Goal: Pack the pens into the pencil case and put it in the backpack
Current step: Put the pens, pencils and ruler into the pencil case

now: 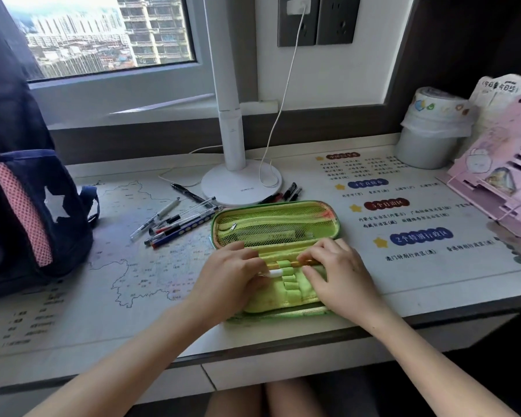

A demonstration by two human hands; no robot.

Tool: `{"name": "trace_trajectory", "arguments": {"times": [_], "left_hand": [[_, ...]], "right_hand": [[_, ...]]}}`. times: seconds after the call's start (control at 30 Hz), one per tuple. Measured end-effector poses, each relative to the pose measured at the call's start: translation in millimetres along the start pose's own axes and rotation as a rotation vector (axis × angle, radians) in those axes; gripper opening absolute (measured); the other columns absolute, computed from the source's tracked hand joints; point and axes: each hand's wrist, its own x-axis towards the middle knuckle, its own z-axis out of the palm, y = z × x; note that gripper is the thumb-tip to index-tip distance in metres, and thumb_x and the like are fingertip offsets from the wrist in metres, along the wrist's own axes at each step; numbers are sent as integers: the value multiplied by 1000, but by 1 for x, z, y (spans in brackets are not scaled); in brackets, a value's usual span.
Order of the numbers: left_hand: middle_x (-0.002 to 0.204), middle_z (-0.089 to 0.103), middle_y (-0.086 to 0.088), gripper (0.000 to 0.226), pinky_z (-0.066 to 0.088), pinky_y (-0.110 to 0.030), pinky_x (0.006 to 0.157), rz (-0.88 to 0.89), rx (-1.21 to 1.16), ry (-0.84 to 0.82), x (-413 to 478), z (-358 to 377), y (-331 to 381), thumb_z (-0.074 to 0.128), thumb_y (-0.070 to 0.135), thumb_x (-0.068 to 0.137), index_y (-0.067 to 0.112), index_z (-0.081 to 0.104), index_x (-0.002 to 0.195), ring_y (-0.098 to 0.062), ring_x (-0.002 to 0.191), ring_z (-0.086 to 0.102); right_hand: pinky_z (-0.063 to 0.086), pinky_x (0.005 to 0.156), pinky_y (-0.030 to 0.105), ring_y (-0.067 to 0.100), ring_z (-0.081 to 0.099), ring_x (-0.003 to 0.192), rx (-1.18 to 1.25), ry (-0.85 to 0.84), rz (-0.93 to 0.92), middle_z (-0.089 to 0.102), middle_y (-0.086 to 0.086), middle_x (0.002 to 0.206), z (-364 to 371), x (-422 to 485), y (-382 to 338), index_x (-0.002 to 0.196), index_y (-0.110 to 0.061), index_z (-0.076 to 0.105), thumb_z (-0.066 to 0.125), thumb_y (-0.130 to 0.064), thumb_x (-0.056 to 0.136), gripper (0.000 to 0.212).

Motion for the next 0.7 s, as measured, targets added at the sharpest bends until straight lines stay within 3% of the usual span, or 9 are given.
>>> {"name": "trace_trajectory", "arguments": {"times": [0.2,0.37,0.43,0.53,0.7], "left_hand": [[70,63,4,11,46,-27,59,-56,-145,-31,14,15,3,68,31,74,20,70,73,-11,69,44],[83,60,3,33,38,-27,69,-125,-123,-22,12,6,-5,56,55,75,28,73,84,-18,81,51],[88,62,4,34,37,-27,72,-238,-172,42,14,-6,-17,56,54,78,26,73,90,-16,84,52],[91,61,4,18,46,-33,74,-459,-255,146,19,-18,-44,62,36,84,22,71,93,-15,86,55],[98,56,2,21,48,-34,83,-632,-240,146,33,-18,-66,59,30,87,17,67,103,-18,95,57]], "right_hand": [[36,84,30,13,49,98,-40,-31,-26,56,-13,95,0,-1,-2,99,-33,65,61,-22,84,19],[42,85,32,14,53,95,53,-41,-8,60,-10,93,-6,-2,-2,98,-29,69,65,-15,81,22],[44,87,29,13,56,95,144,14,12,65,-6,95,-16,8,-3,97,-21,70,65,-11,82,19],[44,86,27,15,58,94,95,126,3,68,0,98,-31,48,0,98,-14,70,61,-11,86,16],[47,86,35,24,57,102,-178,-108,113,66,4,112,-16,147,26,108,-20,66,56,-17,89,22]]}}
